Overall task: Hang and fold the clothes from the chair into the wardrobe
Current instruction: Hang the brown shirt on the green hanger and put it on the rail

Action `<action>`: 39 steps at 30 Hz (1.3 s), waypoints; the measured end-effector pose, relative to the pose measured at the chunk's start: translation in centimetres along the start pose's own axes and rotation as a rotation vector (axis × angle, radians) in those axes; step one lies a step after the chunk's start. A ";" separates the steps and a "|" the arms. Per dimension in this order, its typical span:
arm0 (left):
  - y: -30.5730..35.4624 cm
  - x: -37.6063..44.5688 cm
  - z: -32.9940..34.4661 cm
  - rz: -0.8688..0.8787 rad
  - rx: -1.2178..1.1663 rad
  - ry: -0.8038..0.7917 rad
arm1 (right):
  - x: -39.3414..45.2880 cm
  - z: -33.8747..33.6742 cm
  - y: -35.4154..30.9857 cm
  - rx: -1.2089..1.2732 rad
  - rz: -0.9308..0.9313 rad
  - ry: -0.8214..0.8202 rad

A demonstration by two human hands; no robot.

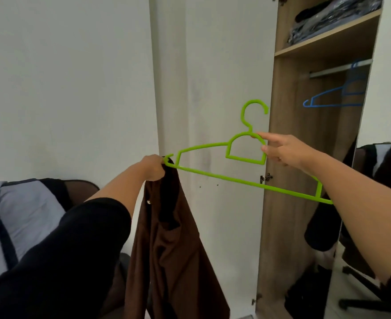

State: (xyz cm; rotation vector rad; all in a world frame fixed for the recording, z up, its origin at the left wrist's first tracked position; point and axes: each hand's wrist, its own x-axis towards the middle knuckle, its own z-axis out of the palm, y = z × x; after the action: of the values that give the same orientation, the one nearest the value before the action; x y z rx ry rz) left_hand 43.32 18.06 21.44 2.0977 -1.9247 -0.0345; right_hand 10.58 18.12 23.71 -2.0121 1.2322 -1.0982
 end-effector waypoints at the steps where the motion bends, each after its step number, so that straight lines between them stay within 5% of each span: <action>1: -0.4 0.0 -0.1 0.003 -0.003 0.010 | -0.2 0.0 0.1 -0.009 -0.005 -0.013; 13: 0.7 -0.9 -1.9 0.131 -0.141 0.157 | 1.0 4.7 -1.5 -0.171 -0.209 0.020; 17: 4.3 -2.0 -3.1 0.318 -0.247 0.205 | 1.5 8.0 -2.9 -0.204 -0.285 -0.023; 23: 7.5 -2.5 -4.5 0.306 -0.775 0.184 | 2.0 9.5 -3.4 -0.040 -0.257 0.035; 29: 9.1 -1.9 -3.6 0.135 -0.477 0.430 | 1.4 9.4 -3.9 -0.018 -0.211 -0.031; 39: 8.3 -2.5 -4.4 0.116 -0.490 0.423 | 0.0 8.3 -3.5 -0.810 0.001 -0.232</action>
State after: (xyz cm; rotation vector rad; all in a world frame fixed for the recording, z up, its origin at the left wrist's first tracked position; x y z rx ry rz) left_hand 35.96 20.86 27.06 1.5271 -1.5820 -0.0309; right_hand 19.26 19.85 22.06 -2.6060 1.7159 -0.3379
